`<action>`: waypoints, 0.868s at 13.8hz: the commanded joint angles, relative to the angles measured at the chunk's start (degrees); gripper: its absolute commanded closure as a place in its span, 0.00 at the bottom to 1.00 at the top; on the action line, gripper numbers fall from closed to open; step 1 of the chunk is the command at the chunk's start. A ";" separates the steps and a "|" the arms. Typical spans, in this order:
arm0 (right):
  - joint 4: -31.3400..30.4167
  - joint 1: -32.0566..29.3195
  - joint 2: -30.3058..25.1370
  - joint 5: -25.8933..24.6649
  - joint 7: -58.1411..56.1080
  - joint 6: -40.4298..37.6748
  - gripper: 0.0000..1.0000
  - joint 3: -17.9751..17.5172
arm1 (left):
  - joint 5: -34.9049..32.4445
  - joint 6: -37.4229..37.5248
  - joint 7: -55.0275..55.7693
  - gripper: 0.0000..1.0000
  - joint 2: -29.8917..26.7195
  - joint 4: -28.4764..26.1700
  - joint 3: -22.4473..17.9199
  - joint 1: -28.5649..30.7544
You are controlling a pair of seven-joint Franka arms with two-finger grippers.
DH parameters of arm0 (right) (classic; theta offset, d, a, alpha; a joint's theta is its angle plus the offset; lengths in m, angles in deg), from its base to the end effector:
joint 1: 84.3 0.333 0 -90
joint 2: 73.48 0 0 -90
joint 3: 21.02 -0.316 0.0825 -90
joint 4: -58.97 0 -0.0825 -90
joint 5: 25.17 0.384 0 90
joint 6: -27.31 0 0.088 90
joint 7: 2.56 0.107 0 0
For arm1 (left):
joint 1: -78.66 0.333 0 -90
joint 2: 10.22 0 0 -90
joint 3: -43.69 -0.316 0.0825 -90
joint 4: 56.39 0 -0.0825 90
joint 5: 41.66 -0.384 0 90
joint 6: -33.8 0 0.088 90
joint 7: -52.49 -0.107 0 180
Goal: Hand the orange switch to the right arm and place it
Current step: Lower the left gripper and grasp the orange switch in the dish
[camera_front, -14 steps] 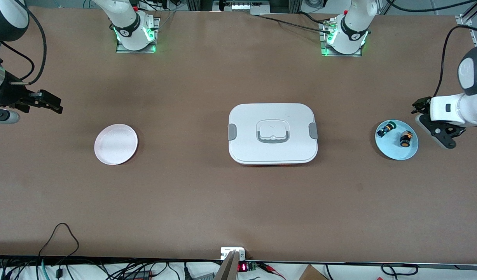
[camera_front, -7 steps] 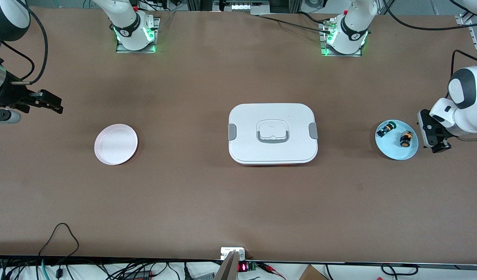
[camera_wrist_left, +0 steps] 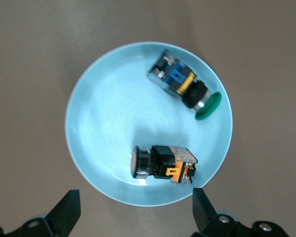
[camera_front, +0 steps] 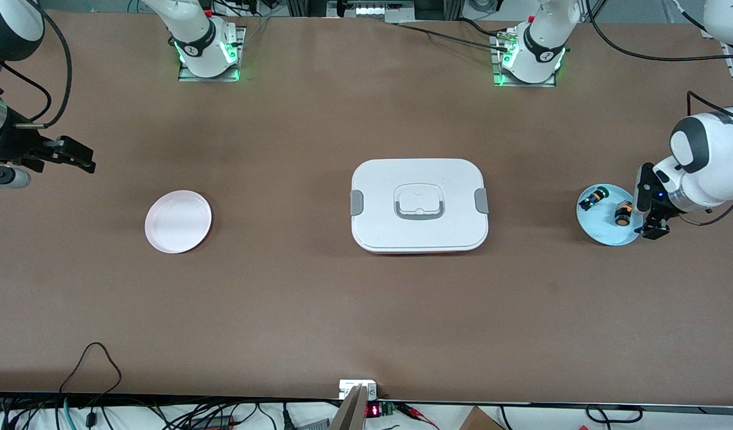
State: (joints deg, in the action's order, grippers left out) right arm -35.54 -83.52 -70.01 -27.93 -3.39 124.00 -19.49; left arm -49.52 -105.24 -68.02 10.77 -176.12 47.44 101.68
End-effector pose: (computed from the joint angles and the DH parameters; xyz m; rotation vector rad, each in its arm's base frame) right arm 0.5787 -0.0118 0.5630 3.0923 0.0117 -0.0358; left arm 0.5492 0.1930 0.2444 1.8650 -2.5214 -0.1105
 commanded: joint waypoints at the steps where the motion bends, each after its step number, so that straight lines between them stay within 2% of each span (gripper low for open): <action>1: 1.16 -0.08 0.30 -0.14 0.91 -1.33 0.00 -0.38 | 3.09 -2.54 -8.14 0.00 1.77 -0.77 0.56 1.50; 5: 1.16 0.01 0.30 -0.14 0.91 -1.33 0.00 -0.38 | 10.56 -4.56 -19.83 0.00 3.97 -0.86 0.74 3.52; 12: 1.25 0.09 0.48 -0.14 0.91 -1.16 0.00 -0.38 | 11.28 -5.71 -20.64 0.00 5.38 -0.78 0.91 3.52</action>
State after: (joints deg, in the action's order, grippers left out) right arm -35.53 -83.43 -70.00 -27.92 -3.22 123.90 -19.52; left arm -40.21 -110.23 -86.25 15.86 -176.81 47.84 104.65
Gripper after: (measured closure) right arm 0.000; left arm 0.000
